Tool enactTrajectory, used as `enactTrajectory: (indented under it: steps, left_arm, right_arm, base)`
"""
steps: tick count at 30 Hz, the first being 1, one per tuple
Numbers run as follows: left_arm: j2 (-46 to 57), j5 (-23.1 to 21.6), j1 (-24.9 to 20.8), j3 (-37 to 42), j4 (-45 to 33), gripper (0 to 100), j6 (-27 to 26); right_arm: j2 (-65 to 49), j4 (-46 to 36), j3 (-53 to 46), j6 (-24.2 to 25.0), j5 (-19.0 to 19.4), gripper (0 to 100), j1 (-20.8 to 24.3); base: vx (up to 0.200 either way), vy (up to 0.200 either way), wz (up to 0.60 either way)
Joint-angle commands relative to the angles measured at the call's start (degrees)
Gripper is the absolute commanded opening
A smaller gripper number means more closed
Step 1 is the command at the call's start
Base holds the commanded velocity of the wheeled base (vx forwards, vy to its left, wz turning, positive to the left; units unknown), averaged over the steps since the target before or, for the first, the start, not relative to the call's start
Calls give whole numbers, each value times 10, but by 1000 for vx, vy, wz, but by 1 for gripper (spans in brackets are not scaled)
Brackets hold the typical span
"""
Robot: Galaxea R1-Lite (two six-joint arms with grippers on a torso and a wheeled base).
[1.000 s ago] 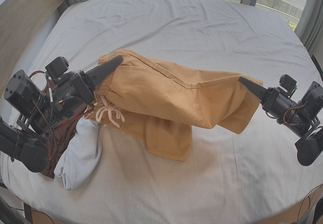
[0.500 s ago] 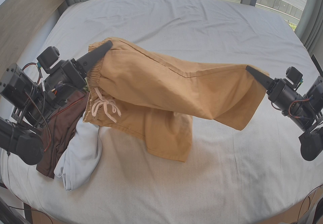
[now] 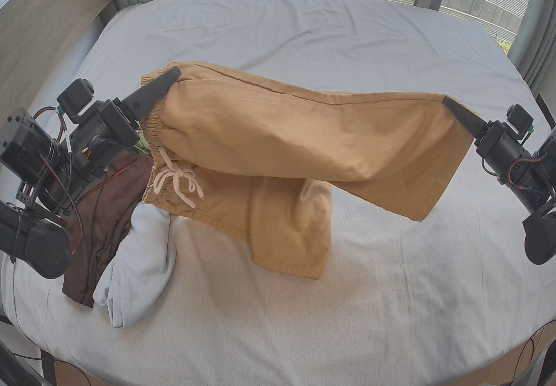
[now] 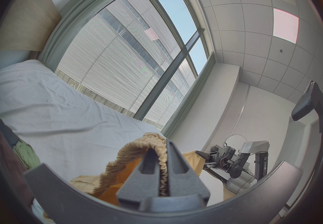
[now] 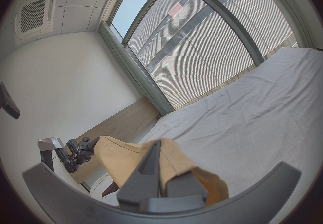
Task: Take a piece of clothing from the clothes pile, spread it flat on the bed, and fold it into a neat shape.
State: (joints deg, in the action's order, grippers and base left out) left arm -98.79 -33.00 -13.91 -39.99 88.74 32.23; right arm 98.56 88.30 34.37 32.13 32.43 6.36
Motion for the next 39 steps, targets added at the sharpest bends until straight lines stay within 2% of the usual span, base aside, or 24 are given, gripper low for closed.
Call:
enactTrajectory:
  steps: [1,25,39]
  left_arm:
    - [-2,0,8,1,0,0,0]
    - [-30,-1,26,12,0,0,-3]
    - [-17,-2,60,-2,0,0,-1]
  right_arm:
    - [0,0,4,0,0,0,-8]
    - [-6,0,25,16,1,0,-33]
    - [-28,0,36,24,3,0,-49]
  base:
    - [0,0,0]
    - [0,0,0]
    - [0,0,0]
